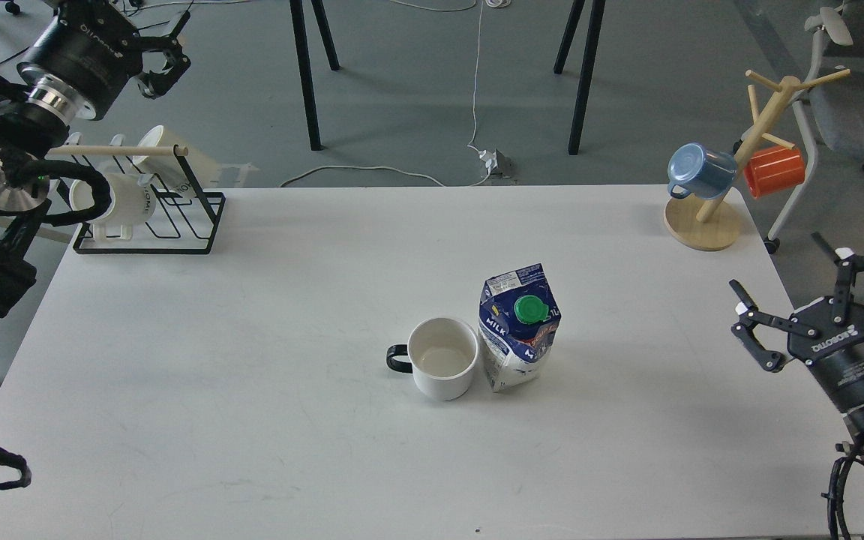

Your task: Place cup and milk with both arms

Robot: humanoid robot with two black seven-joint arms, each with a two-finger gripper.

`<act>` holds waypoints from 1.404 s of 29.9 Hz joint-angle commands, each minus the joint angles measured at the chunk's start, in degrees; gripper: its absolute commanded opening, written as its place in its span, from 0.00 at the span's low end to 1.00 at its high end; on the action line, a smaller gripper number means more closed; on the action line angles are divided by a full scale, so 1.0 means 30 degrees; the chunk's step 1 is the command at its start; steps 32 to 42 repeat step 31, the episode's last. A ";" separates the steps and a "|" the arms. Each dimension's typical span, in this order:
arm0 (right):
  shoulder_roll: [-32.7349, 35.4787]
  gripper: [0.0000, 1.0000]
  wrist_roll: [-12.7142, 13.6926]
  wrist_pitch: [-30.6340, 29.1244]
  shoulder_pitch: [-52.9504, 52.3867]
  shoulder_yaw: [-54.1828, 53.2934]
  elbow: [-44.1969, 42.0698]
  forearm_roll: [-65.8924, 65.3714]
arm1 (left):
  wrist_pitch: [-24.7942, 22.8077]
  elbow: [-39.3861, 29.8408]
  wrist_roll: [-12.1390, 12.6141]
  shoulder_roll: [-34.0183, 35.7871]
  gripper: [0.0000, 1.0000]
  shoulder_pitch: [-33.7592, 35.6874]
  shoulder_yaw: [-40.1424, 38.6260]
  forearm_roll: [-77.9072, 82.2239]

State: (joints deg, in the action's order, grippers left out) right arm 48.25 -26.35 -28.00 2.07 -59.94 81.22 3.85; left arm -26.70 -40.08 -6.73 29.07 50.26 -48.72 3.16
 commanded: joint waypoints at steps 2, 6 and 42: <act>0.0792 0.99 -0.0093 0.0000 -0.4959 0.0406 -0.3190 0.0006 | -0.0007 0.0000 -0.0014 -0.0725 0.99 -0.0083 -0.0284 -0.0029; -0.1248 0.99 -0.0064 0.0000 -0.8213 0.0466 -0.5827 0.0036 | 0.0022 0.0000 0.0073 -0.1311 0.99 -0.0112 -0.0313 -0.0029; -0.8701 0.99 0.3921 0.0000 -1.5310 0.1785 -1.5150 0.1940 | -0.0154 0.0499 0.0016 -0.3071 0.99 -0.1723 -0.2627 -0.2841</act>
